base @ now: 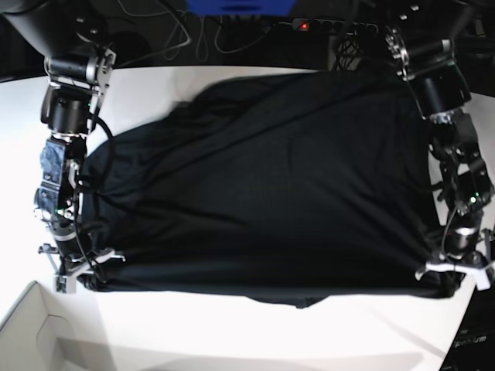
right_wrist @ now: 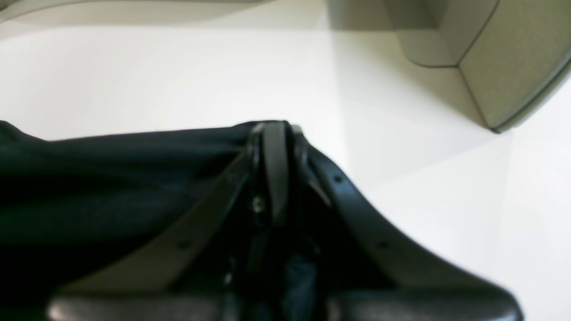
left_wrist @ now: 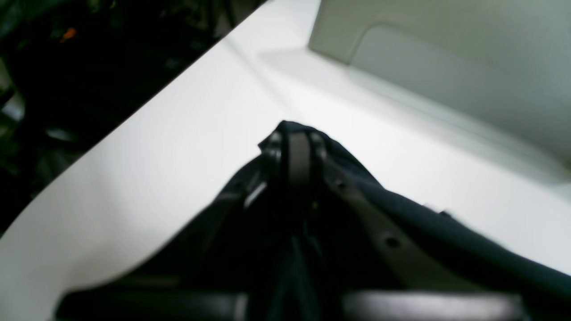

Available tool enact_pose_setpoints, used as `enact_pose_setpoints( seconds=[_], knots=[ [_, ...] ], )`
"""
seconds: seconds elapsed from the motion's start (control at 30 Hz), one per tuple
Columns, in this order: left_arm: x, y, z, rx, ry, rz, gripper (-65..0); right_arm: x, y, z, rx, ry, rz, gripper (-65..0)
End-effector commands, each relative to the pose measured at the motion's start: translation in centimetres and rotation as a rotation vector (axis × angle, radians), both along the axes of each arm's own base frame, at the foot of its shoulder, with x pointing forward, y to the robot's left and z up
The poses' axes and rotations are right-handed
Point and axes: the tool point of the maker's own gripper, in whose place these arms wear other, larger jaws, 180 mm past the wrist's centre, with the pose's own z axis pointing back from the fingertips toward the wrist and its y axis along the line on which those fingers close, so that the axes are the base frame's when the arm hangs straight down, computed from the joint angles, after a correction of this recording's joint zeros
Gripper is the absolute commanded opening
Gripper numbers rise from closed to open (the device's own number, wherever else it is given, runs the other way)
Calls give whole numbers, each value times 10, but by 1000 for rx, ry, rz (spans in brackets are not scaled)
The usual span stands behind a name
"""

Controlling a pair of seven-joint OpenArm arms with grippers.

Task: Layout the t-shirt on the table in an organized manner, then fold the t-shirt properly
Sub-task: 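Lift the shirt with both grippers and pull it toward the hem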

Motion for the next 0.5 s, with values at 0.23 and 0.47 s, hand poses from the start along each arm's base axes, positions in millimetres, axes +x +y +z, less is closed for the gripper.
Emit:
enact_pose_setpoints(
  seconds=[0.23, 0.47],
  knots=[
    [38, 7, -4, -77, 15, 16, -650, 26, -12, 42, 2, -99, -21, -650],
    [57, 6, -25, -144, 45, 36, -650, 49, -25, 39, 44, -58, -43, -650]
  ],
)
